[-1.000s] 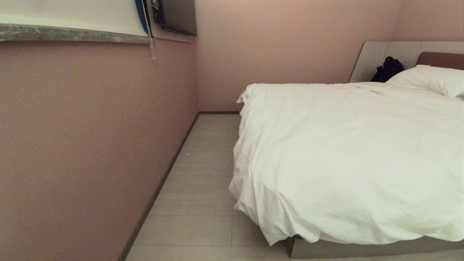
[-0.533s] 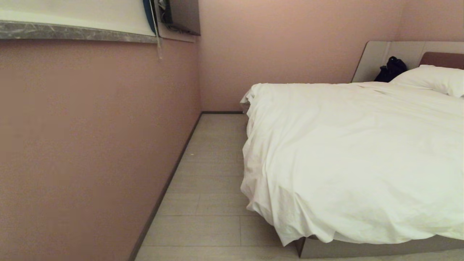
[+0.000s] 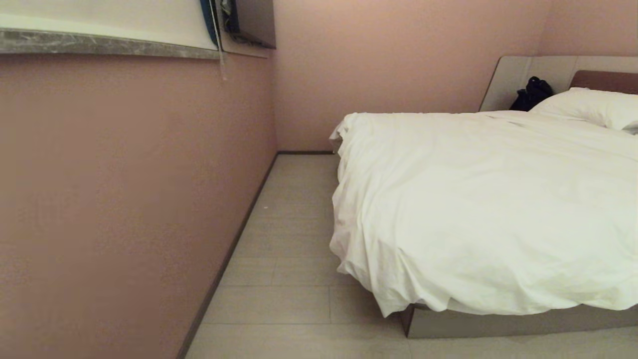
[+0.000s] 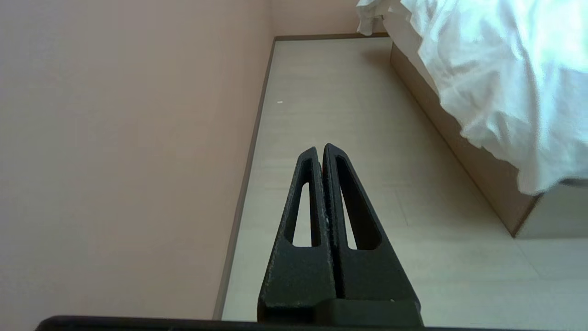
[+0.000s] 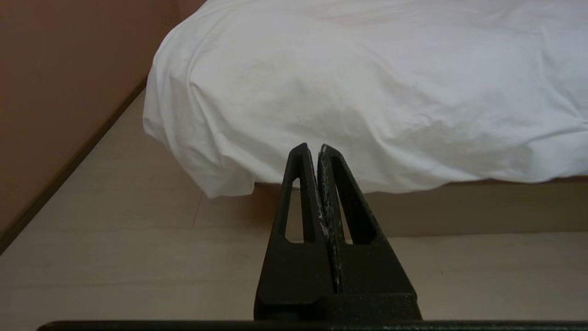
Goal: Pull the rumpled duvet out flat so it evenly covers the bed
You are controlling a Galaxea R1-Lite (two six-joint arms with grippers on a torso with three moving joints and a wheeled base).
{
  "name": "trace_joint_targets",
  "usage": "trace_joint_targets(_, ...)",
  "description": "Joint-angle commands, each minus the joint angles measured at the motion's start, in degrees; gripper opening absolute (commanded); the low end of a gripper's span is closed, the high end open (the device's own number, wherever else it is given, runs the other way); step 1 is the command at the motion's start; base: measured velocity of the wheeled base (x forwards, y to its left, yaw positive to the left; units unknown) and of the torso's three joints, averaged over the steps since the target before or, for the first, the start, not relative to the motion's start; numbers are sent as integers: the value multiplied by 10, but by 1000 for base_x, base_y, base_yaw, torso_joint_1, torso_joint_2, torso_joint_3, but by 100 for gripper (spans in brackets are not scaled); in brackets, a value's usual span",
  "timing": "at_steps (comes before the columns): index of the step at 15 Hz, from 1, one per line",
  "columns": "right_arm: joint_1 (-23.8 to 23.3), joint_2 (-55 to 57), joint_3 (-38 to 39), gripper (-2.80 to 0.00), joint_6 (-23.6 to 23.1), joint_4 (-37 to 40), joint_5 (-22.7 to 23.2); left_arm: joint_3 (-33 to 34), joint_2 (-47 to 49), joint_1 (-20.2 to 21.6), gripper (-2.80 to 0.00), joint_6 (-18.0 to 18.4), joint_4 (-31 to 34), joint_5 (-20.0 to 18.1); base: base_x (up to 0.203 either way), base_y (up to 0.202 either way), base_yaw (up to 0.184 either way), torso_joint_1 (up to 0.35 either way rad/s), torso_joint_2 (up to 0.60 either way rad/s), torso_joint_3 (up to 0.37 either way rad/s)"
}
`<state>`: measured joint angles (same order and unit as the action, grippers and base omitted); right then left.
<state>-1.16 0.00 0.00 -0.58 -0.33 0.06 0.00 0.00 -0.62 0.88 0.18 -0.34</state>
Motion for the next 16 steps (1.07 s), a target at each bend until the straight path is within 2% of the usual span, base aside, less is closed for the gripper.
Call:
trace_joint_targets(1,0,1,0,-280,0,-1,0,0,0,0,-280,0,0,0,-191,0,0,-2,7,-2)
trace_joint_targets(3,0,1,0,-280,0,-1,0,0,0,0,-280,0,0,0,-131,0,3,-4,3,5)
trace_joint_targets(16,0,1,0,-280,1,-1,-1,0,0,0,-280,0,0,0,0,0,0,0,0,0)
